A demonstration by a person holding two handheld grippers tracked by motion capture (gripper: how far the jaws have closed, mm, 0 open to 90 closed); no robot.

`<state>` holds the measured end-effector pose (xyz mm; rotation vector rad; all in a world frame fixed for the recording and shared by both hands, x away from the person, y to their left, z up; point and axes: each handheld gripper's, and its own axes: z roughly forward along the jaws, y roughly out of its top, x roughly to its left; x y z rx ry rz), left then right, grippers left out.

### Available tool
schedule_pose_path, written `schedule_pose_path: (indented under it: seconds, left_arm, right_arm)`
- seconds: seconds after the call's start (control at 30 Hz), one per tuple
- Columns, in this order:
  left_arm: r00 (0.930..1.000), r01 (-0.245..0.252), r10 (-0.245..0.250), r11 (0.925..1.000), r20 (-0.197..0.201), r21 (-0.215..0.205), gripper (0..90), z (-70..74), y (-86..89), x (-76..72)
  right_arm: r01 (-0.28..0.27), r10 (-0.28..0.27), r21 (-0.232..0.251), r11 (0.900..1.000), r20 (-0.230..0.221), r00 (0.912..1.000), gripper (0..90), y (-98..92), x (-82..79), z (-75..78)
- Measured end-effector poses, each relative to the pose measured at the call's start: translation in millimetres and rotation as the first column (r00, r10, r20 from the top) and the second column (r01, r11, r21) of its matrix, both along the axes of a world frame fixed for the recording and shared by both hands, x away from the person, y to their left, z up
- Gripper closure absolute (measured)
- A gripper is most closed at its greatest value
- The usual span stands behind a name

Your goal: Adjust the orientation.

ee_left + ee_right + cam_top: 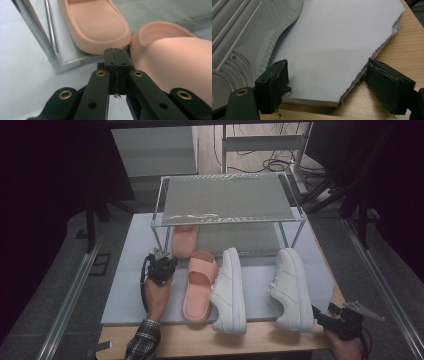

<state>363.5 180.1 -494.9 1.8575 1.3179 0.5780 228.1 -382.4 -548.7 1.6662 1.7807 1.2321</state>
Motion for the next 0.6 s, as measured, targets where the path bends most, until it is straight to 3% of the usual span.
schedule_pose_path:
  seconds: [0.6]
  left_arm:
    - [0.9952,0.098,-0.098,0.9939,-0.001,-0.051,89.5,7.1,3.1,-50.4]
  right_arm:
    - [0.001,-0.001,0.003,1.000,0.000,1.0000,18.6,0.2,0.0,0.1]
